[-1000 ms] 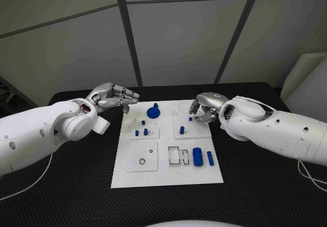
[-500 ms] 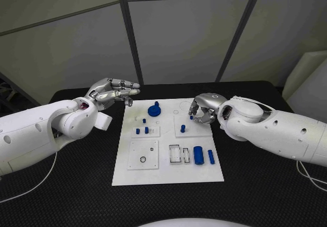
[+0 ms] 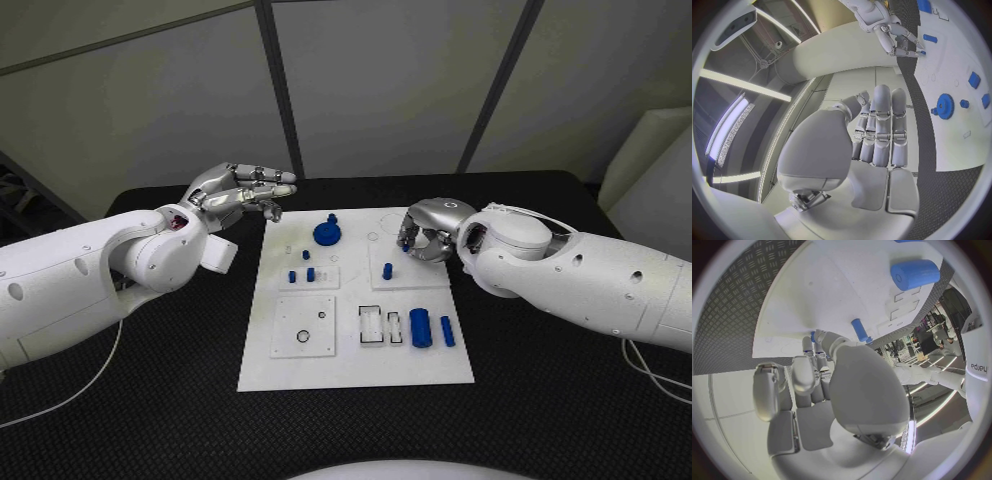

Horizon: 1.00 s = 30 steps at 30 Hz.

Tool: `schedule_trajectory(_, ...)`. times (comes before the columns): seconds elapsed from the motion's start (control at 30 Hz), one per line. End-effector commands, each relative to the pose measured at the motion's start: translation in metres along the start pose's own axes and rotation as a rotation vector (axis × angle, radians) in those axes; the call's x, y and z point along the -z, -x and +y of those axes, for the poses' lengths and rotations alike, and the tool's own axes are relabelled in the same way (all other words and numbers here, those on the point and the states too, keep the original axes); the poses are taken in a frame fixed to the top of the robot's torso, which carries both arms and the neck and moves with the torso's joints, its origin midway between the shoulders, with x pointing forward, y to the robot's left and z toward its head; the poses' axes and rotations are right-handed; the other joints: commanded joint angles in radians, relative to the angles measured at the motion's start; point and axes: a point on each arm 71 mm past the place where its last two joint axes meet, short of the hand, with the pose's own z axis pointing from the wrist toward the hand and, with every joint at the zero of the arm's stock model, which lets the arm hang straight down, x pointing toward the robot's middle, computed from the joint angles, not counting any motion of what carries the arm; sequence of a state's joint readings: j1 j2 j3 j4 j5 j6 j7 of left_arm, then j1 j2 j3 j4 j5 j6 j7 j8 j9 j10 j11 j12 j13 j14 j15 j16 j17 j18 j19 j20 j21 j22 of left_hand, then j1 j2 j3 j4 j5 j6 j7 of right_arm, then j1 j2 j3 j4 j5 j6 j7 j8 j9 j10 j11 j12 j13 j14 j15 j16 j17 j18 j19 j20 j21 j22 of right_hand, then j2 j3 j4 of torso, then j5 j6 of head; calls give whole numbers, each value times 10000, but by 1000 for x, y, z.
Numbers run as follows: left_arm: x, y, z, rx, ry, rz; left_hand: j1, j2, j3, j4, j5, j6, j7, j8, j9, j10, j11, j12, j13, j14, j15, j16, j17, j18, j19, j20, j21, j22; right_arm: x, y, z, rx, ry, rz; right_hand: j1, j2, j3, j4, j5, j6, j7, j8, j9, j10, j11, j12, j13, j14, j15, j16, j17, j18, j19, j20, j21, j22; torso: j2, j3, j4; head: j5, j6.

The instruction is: Assemble the parts on the task board

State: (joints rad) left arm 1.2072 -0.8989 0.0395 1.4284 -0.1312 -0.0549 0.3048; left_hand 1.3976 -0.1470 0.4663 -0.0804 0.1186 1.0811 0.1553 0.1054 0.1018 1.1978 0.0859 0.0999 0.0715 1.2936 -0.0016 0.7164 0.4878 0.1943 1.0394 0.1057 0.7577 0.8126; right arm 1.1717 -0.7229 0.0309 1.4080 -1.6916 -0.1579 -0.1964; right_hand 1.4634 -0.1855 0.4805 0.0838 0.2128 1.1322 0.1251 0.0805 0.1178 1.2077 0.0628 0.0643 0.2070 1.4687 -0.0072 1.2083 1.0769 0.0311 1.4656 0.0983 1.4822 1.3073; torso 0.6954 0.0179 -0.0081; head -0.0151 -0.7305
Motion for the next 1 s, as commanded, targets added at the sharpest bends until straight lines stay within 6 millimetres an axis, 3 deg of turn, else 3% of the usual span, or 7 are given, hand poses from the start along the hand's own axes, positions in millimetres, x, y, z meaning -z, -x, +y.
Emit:
schedule_trajectory(0.03,0,-1,-2,176,-152,128,2,96,-37,-3,9,42,6,-69,1,87,12,41,11,-92,9,-36,-14,-109,-56,-20,-48,-12,-1,-2,0,293,-50,230,8,110,0,-102,47,102,-12,22,21,98,8,40,-39,188,-85,51,-22,-59,537,-46,70,1778,1,-3,3,-18,-10)
schedule_trajectory(1.0,-1,1,-1,160,-48,79,-17,92,-79,-45,15,-30,32,-122,-16,39,33,15,8,-78,19,-95,-46,-110,-64,-13,-91,-36,-5,-15,10,1479,-452,214,-156,337,-26,-409,45,404,-87,50,111,441,-86,15,-217,218,-160,190,53,-121,664,-122,275,2001,-7,-7,-2,-40,-72)
